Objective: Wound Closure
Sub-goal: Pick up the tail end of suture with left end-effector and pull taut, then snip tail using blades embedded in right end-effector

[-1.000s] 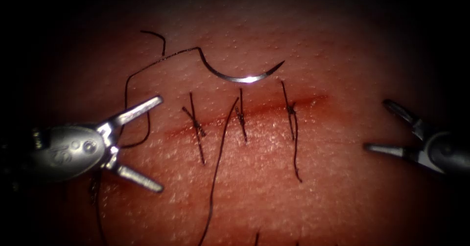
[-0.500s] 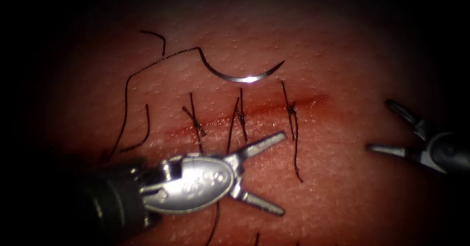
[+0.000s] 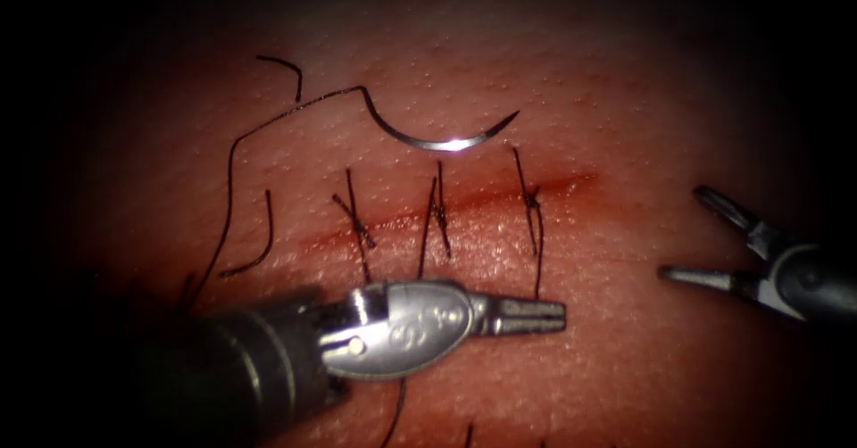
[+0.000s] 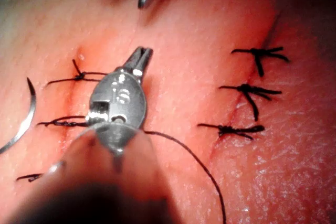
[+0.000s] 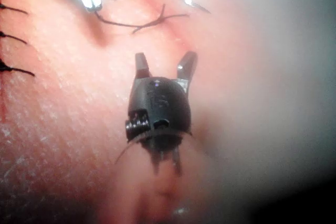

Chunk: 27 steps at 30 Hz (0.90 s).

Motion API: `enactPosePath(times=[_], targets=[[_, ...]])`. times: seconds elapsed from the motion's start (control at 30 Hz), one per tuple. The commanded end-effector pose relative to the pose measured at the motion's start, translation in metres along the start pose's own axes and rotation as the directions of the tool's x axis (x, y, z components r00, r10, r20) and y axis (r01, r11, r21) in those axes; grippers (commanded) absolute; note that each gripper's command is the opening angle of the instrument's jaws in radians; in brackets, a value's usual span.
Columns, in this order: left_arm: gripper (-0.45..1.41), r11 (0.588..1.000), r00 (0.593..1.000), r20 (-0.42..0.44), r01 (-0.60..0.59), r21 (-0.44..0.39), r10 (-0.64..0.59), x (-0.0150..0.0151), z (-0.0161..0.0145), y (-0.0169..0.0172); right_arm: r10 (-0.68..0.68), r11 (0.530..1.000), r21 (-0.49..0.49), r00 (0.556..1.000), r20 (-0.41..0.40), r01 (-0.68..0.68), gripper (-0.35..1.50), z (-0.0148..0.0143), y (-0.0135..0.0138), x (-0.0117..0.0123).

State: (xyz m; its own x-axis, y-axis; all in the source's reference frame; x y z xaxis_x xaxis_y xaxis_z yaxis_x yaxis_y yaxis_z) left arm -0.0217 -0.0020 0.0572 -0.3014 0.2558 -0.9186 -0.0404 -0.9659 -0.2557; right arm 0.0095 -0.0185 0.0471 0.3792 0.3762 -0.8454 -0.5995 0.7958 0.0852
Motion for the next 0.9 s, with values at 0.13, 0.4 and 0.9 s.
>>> enactPosePath(times=[0.13,0.4,0.9], targets=[[-0.45,1.0,1.0,0.001,0.006,0.001,-0.006,0.0002,-0.0002,-0.001,-0.038,0.997,0.059,0.998,-0.054,0.041,1.26,0.0017,-0.0019,-0.0006],[-0.45,1.0,1.0,-0.007,0.025,-0.001,-0.025,0.0009,-0.0003,-0.0023,-0.127,0.983,0.113,0.982,-0.143,0.143,1.21,0.0051,-0.0048,-0.0012],[-0.45,1.0,1.0,-0.023,0.016,0.0,-0.016,0.0029,-0.0013,-0.0024,-0.169,0.981,0.059,0.961,-0.219,0.186,1.09,0.0106,-0.0065,0.0]])
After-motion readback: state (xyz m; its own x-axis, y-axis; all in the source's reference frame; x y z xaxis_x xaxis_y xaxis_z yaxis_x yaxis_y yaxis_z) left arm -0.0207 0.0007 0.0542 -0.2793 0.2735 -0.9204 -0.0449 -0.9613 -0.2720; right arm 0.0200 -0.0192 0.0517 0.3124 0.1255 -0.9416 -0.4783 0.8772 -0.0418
